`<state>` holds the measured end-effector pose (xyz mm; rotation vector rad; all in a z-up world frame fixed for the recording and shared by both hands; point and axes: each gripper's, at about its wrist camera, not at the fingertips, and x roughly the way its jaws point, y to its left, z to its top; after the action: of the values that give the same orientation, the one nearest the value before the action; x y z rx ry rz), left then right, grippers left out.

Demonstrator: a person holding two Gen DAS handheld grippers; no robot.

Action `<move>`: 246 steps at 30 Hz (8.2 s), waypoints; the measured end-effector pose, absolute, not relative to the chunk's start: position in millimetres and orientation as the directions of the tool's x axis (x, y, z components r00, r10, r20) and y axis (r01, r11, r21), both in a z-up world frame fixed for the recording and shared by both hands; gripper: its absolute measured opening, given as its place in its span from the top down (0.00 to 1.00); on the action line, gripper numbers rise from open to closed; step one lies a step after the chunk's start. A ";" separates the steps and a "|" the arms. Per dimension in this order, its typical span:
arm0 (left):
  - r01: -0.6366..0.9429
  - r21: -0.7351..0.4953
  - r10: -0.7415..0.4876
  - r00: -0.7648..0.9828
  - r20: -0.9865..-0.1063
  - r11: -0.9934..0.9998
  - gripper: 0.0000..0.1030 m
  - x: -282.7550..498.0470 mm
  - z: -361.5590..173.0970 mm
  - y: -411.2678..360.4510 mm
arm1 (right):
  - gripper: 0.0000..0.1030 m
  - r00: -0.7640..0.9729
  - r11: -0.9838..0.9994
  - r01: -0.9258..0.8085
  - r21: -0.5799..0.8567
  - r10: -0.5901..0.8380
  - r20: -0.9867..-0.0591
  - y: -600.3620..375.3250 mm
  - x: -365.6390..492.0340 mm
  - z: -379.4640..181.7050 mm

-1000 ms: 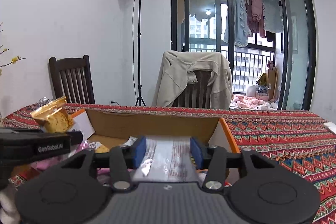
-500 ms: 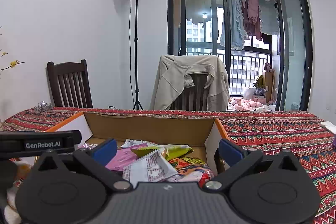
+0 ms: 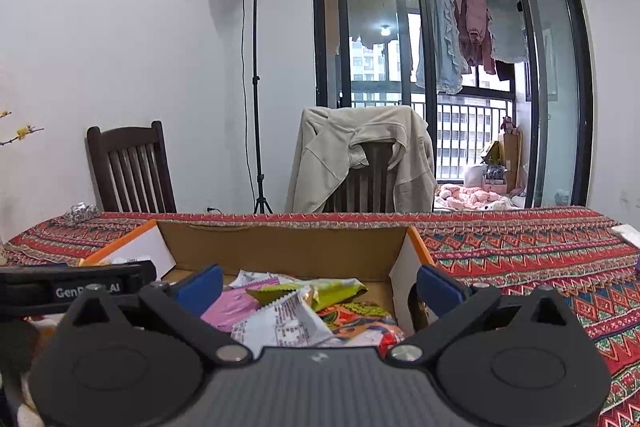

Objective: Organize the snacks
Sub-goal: 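Withdraw both open tools from the box back to the snack pile, then grasp the pumpkin oat cracker packet on the cloth with the right tool, then lift the cracker packet with the right tool while the left grasps another cracker packet, then carry both cracker packets over the orange box and open both tools, then withdraw both open tools from the box away from the table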

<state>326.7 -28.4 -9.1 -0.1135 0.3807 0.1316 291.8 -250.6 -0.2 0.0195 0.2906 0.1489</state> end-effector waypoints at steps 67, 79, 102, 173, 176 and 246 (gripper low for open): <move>-0.085 -0.052 0.041 0.828 -0.560 0.995 0.00 163.0 -45.4 31.9 | 0.00 0.730 0.978 -0.207 0.018 0.167 -0.663 -203.0 186.0 -53.9; -0.091 -0.105 0.017 0.830 -0.557 0.990 0.00 160.6 -44.9 40.4 | 0.07 0.728 0.975 -0.223 0.021 0.181 -0.661 -202.6 189.0 -53.6; -0.090 -0.122 0.005 0.823 -0.568 0.988 0.00 161.3 -46.9 43.3 | 0.59 0.842 0.990 -0.136 0.030 0.131 -0.523 -258.0 167.2 -26.4; -0.154 -0.006 0.111 0.734 -0.670 0.988 0.51 245.8 -45.5 -89.3 | 0.59 0.875 0.971 -0.077 0.227 0.175 -0.451 -318.8 187.4 -38.1; -0.138 -0.017 0.092 0.743 -0.662 0.990 0.53 241.1 -43.6 -86.1 | 0.59 0.875 0.971 -0.083 0.226 0.179 -0.449 -318.3 186.9 -38.0; -0.073 -0.137 0.024 0.943 -0.332 0.988 0.00 321.8 38.8 -27.5 | 0.00 0.940 0.984 -0.101 0.144 0.142 -0.310 -266.0 318.6 11.8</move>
<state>321.8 -27.5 38.8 -0.1483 0.3361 0.0493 318.6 -266.0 11.8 0.1274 0.3254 0.1239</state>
